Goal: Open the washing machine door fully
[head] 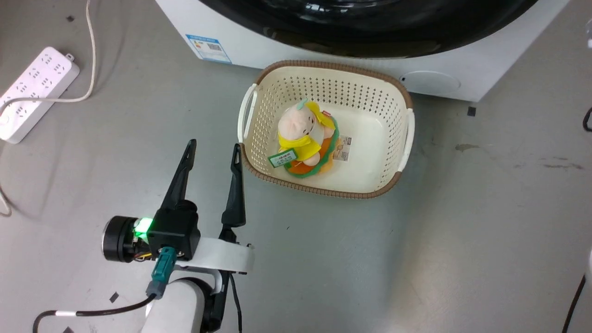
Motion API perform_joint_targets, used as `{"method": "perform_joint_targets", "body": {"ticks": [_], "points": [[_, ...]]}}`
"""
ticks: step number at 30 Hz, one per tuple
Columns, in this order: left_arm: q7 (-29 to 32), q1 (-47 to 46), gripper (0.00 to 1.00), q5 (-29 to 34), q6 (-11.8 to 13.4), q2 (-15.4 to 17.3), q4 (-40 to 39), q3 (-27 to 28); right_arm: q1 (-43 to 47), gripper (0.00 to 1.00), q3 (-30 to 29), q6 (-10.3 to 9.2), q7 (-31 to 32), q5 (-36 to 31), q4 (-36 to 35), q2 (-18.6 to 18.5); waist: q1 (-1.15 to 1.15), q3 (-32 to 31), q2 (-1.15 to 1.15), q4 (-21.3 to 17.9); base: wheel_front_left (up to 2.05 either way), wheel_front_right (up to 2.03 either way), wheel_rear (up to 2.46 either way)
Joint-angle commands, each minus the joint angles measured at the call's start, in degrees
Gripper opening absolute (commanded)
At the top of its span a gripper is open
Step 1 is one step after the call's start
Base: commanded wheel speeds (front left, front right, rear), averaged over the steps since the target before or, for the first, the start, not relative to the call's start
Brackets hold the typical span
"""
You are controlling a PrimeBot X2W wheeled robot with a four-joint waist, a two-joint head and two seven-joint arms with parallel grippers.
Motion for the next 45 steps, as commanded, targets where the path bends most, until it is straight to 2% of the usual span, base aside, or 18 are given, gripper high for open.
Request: {"method": "perform_joint_targets", "body": {"ticks": [1, 14, 15, 23, 24, 27, 34, 40, 45], "points": [[-0.68, -1.49, 1.0, -0.11, 0.45, 0.07, -0.25, -0.61, -3.52, 0.0, -1.36, 0.06, 1.53, 0.96, 2.87, -0.72, 0.0, 0.7, 0.0, 0.44, 0.0, 0.0, 0.0], [-2.23, -3.67, 1.0, -0.42, 1.54, 0.03, -0.36, -1.96, -11.12, 0.0, -7.65, 0.06, 10.79, 3.37, 13.54, -2.98, 0.0, 2.85, 0.0, 1.89, 0.0, 0.0, 0.0], [-2.59, -3.88, 1.0, -0.4, 1.79, 0.02, -0.36, -2.02, -11.12, 0.0, -8.44, 0.06, 13.11, 3.75, 15.41, -3.35, 0.0, 2.5, 0.0, 1.9, 0.0, 0.0, 0.0], [-3.55, -3.1, 1.0, 0.09, 1.98, 0.3, 0.67, -2.38, -8.34, 0.0, -10.37, 0.06, 18.86, 6.57, 18.35, -2.76, 0.0, -0.91, 0.0, 1.14, 0.0, 0.0, 0.0], [-3.91, -2.32, 1.0, 0.17, 2.13, 0.6, 1.43, -2.45, -6.8, 0.0, -11.26, 0.07, 22.07, 8.73, 18.04, -1.31, 0.0, -2.75, 0.0, 0.74, 0.0, 0.0, 0.0], [-4.27, -1.46, 1.0, 0.22, 2.28, 0.87, 1.96, -2.58, -4.84, 0.0, -12.04, 0.07, 25.88, 11.18, 16.89, 0.59, 0.0, -4.52, 0.0, 0.39, 0.0, 0.0, 0.0], [-4.28, 1.53, 1.0, 0.37, 2.06, 1.15, 3.04, -2.78, 6.23, 0.0, -10.2, 0.07, 31.5, 13.41, 9.28, 4.22, 0.0, -9.74, 0.0, -0.47, 0.0, 0.0, 0.0], [-4.28, 3.42, 1.0, 0.42, 1.85, 1.24, 3.46, -3.09, 13.11, 0.0, -8.25, 0.07, 35.51, 16.09, 4.72, 5.1, 0.0, -12.13, 0.0, -0.79, 0.0, 0.0, 0.0], [-4.28, 4.59, 1.0, 0.37, 1.47, 1.21, 3.81, -3.55, 16.78, 0.0, -3.01, 0.07, 37.69, 23.75, 5.56, 5.16, 0.0, -13.26, 0.0, -0.62, 0.0, 0.0, 0.0]]}}
